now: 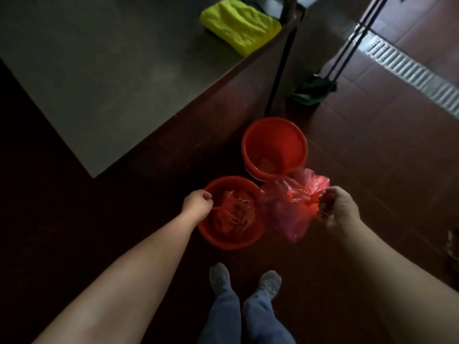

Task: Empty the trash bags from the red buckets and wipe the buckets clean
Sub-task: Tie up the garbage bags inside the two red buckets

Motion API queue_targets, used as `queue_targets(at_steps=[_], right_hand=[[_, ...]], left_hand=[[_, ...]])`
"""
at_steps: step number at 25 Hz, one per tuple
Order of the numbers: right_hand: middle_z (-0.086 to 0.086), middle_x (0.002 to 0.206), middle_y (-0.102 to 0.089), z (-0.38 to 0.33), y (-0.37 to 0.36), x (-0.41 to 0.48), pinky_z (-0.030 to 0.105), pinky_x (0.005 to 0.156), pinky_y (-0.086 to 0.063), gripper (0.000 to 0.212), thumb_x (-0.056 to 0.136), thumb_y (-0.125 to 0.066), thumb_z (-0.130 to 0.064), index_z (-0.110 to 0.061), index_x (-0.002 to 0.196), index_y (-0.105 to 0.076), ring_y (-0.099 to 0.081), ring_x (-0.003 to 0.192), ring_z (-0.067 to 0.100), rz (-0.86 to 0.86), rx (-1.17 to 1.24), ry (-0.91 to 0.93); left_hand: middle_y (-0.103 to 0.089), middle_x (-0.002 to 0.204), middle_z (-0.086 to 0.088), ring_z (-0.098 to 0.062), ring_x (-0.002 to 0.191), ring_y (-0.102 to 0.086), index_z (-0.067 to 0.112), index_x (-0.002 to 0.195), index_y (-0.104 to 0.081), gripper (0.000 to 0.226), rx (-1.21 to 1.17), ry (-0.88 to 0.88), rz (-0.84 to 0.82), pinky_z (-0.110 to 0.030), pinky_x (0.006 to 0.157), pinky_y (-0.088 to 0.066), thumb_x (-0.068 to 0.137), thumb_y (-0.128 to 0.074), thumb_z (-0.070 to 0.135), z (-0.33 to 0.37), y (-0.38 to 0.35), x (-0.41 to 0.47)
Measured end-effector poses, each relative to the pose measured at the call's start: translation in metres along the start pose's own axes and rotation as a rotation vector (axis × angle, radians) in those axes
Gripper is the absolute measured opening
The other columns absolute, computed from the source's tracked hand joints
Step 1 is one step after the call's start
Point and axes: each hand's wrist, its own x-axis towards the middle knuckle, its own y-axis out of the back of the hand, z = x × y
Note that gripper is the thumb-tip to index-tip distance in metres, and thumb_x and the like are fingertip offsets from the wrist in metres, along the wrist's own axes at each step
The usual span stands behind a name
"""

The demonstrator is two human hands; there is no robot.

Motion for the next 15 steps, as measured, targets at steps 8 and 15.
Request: queue_targets(at_steps=[8, 15], right_hand=[[-0.002, 0.062, -0.058, 0.076, 0.038, 0.082, 0.029, 0.056, -0.036, 0.015, 0.086, -0.061, -0.021, -0.018, 0.072, -0.059, -0.045, 0.051, 0.010, 0.106, 0.030, -0.037], [0.007, 0.075, -0.065, 0.166, 0.072, 0.176, 0.022, 0.049, -0.034, 0.013, 0.089, -0.058, -0.022, -0.013, 0.080, -0.061, -0.044, 0.045, 0.009, 0.112, -0.045, -0.095]], left_hand=[[-0.066, 0.124, -0.007, -0.028, 0.116, -0.062, 0.020, 0.124, -0.066, 0.035, 0.282, -0.076, 0.016, -0.039, 0.100, -0.050, 0.089, -0.059, 0.017, -0.063, -0.086, 0.073], [-0.059, 0.132, -0.010, -0.034, 0.119, -0.056, 0.017, 0.135, -0.059, 0.044, 0.551, -0.197, 0.055, -0.045, 0.099, -0.051, 0.091, -0.057, 0.015, -0.118, -0.152, 0.150]])
